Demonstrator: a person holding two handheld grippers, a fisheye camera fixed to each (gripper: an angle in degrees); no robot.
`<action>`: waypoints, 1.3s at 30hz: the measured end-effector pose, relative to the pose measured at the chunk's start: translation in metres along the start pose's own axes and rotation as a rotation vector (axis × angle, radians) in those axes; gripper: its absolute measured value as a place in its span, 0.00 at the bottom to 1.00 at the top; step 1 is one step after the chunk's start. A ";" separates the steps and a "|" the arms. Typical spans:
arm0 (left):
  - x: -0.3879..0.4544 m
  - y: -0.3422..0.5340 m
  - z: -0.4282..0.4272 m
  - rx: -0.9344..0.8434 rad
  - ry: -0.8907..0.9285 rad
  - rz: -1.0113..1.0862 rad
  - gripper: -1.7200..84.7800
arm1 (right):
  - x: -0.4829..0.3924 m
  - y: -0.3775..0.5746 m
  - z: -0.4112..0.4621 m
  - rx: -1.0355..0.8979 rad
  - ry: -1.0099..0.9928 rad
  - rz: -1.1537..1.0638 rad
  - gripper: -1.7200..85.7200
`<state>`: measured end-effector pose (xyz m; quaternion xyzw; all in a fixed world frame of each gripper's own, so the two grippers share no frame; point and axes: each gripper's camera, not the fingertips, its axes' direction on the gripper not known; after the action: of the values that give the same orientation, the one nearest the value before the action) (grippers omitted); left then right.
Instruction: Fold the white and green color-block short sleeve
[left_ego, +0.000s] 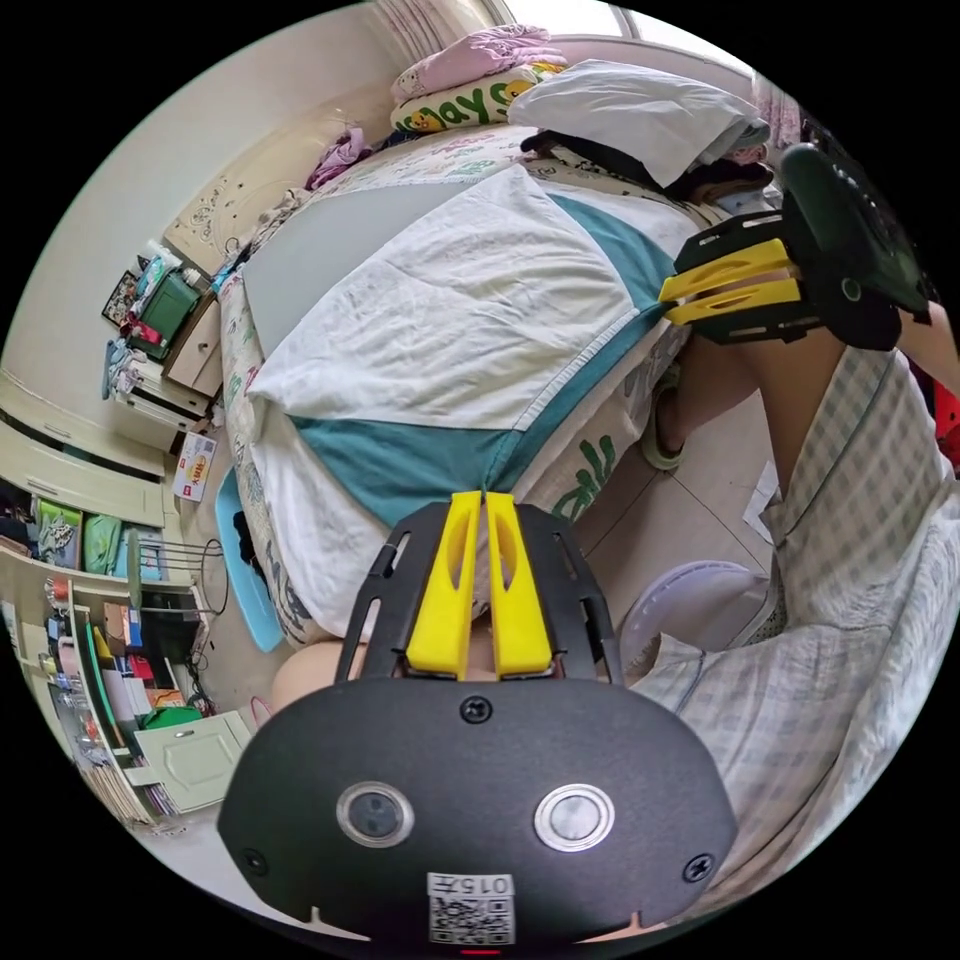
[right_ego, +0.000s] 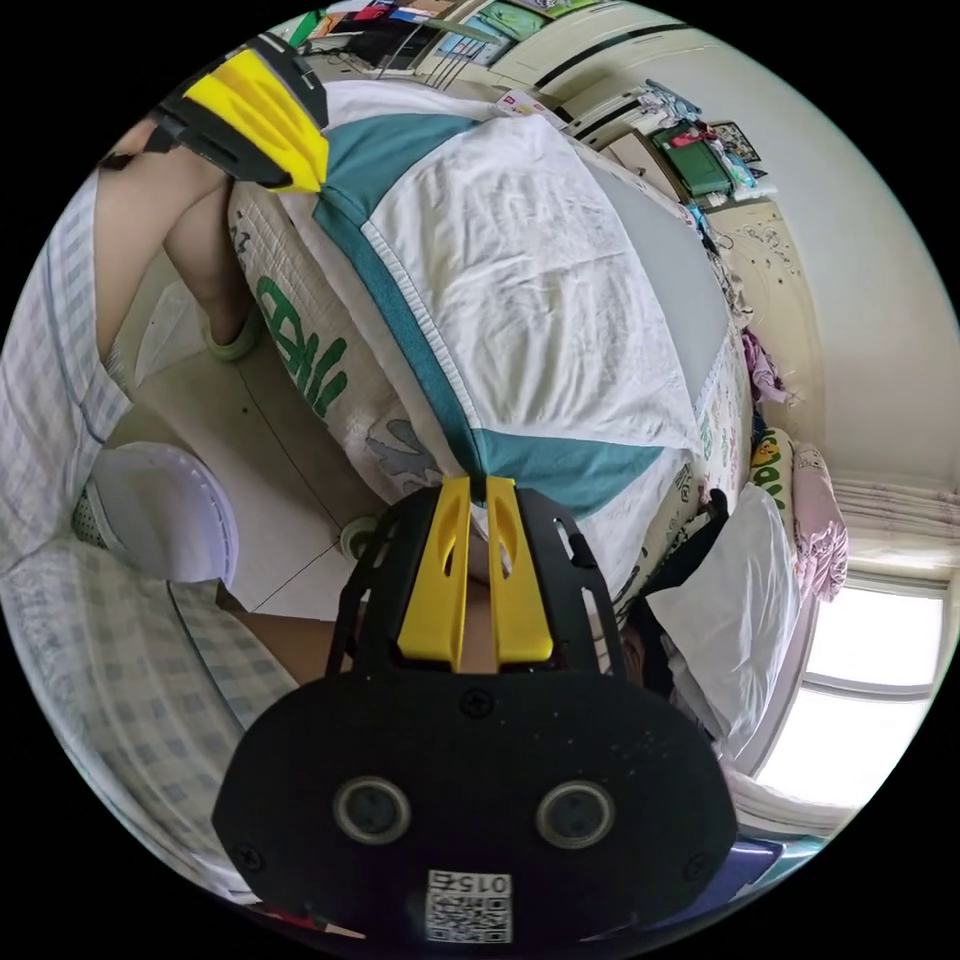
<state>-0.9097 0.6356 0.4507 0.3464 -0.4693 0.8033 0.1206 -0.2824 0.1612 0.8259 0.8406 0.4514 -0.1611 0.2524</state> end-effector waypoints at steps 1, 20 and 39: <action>-0.003 -0.002 0.005 -0.018 -0.001 0.003 0.02 | 0.005 -0.002 0.000 -0.009 0.002 -0.006 0.06; -0.275 0.080 -0.013 0.290 0.350 -0.487 0.09 | 0.390 0.084 -0.058 0.223 -0.564 0.604 0.07; -0.528 0.126 0.230 0.489 1.144 -1.343 0.16 | 0.763 0.110 0.107 0.264 -1.355 1.157 0.16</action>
<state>-0.4870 0.4457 0.0861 0.1116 0.1454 0.6905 0.6997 0.2179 0.5658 0.3881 0.6834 -0.3099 -0.5204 0.4076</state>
